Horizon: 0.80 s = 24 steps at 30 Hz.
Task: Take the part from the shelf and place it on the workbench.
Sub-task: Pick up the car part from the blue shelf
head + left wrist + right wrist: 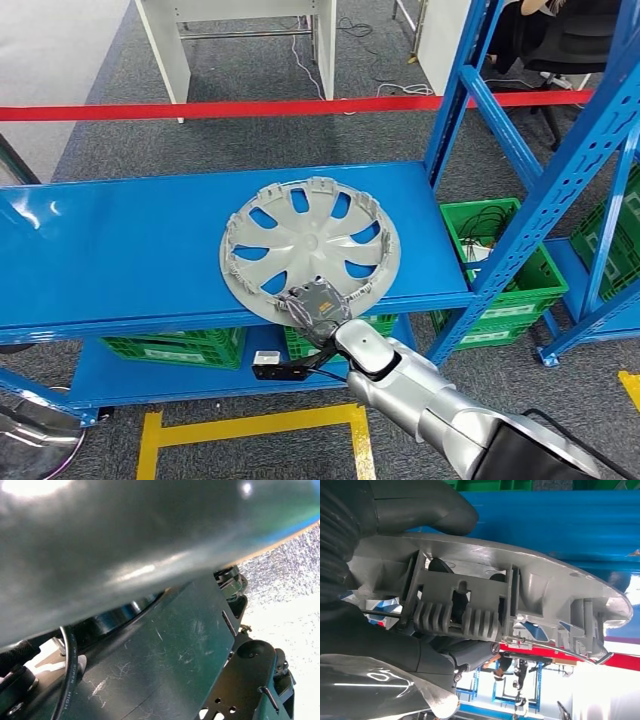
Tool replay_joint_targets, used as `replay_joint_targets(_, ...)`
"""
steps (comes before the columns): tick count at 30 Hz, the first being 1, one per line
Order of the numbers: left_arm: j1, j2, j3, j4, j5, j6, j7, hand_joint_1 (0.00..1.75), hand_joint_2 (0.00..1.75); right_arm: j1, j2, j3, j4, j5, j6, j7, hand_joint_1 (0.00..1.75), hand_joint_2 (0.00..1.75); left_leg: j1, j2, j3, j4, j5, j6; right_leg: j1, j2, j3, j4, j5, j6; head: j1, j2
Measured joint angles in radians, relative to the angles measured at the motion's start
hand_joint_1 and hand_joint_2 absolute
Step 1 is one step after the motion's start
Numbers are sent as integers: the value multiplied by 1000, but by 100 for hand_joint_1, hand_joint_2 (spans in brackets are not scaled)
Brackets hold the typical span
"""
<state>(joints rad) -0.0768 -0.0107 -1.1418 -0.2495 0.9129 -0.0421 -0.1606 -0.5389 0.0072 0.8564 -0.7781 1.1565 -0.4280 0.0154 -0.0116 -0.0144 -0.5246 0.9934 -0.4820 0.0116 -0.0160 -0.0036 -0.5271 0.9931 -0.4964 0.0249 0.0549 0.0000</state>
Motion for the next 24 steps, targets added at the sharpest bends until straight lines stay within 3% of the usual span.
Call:
replay_joint_targets(6, 0, -1, 0, 0, -2, 6, 0, 0, 0, 0, 0, 1, 7, 20, -11, 7, 175, 175, 0, 0, 0, 0, 0, 0, 0, 0, 0, 0, 0, 0, 0, 0)
replay_joint_targets(12, 1, -10, 6, 0, 0, 52, 0, 0, 0, 30, -4, -1, -38, 98, -167, 24, 175, 175, 0, 0, -1, 0, 0, 0, 0, 1, -1, 0, 0, 0, 0, 0)
replay_joint_targets(16, 1, -14, 16, 0, 1, 80, 0, 0, 175, 74, -20, -5, -143, 177, -219, 32, 175, 175, 0, 0, -3, 0, 0, 0, 0, 0, -4, 0, 0, 0, 0, 0)
replay_joint_targets(24, 1, -18, 25, 0, -19, 113, -17, 0, 175, 159, -54, -28, -341, 285, -248, 18, 175, 175, 0, 0, -6, 0, 0, 0, 0, 1, -6, 0, 0, 0, 0, 0)
